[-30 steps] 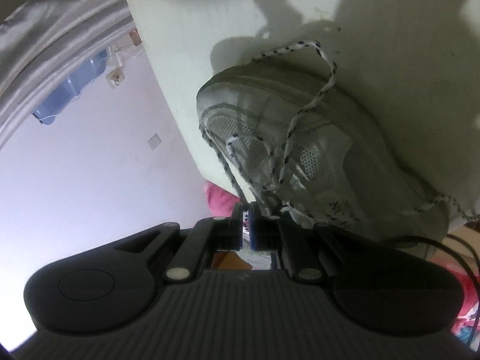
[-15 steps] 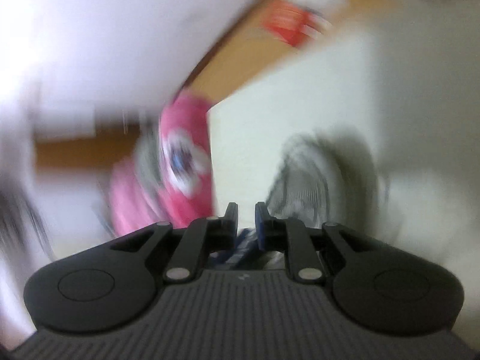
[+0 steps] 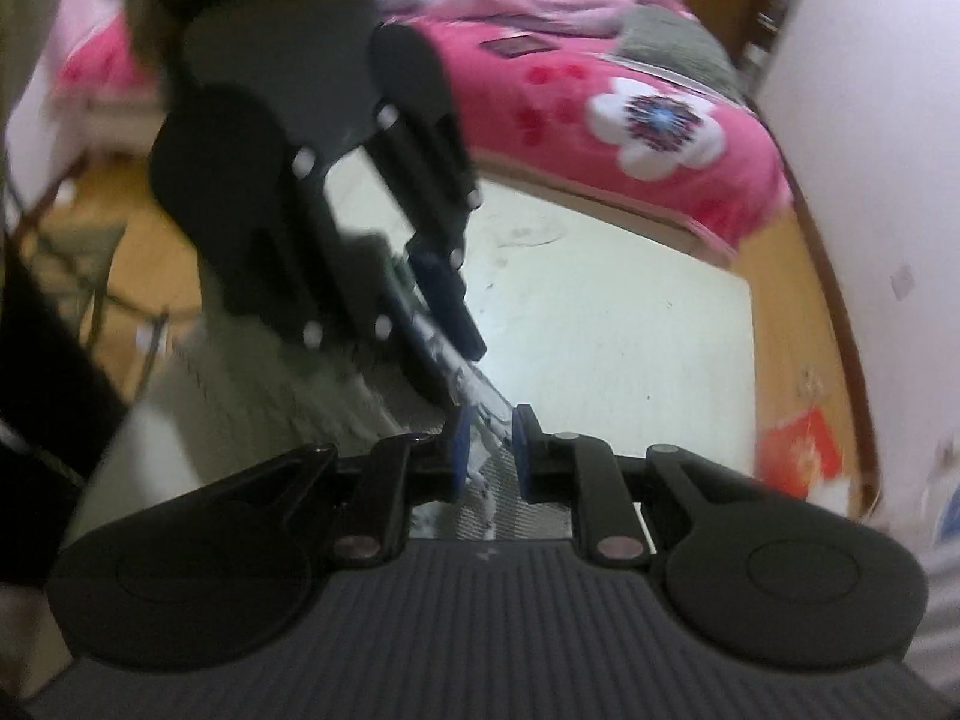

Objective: Lace up shoes with both hands

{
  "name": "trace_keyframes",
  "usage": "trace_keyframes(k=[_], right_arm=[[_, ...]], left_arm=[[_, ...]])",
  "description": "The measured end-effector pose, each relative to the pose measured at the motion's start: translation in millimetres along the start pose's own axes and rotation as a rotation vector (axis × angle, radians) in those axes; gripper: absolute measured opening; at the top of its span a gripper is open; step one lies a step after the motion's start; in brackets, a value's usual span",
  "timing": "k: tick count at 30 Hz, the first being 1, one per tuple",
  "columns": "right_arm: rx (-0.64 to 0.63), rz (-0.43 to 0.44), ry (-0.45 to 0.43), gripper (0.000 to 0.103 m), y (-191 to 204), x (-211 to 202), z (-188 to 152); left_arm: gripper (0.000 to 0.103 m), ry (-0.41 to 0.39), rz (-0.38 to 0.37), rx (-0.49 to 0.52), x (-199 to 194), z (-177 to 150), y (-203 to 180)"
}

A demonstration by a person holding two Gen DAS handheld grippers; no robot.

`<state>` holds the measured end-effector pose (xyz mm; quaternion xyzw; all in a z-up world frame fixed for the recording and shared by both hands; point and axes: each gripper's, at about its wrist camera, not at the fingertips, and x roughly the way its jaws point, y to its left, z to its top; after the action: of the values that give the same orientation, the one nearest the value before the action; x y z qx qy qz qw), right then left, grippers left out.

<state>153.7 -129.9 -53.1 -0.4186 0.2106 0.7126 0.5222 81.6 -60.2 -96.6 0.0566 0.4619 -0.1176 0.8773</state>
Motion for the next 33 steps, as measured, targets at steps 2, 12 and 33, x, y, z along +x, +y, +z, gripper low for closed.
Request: trace_keyframes(k=[2,12,33], right_arm=[[-0.036,0.019,0.007,0.014,-3.6,1.3,1.7],[-0.147,0.112,0.024,0.009,-19.5,6.2,1.8],[0.656,0.303,-0.107,0.002,-69.3,-3.4,-42.4]], left_arm=[[0.020,0.000,0.001,0.000,-0.9,-0.7,-1.4],[0.020,0.000,0.020,-0.008,1.7,0.4,-8.3],[0.022,-0.007,-0.172,-0.424,1.4,-14.9,50.3]])
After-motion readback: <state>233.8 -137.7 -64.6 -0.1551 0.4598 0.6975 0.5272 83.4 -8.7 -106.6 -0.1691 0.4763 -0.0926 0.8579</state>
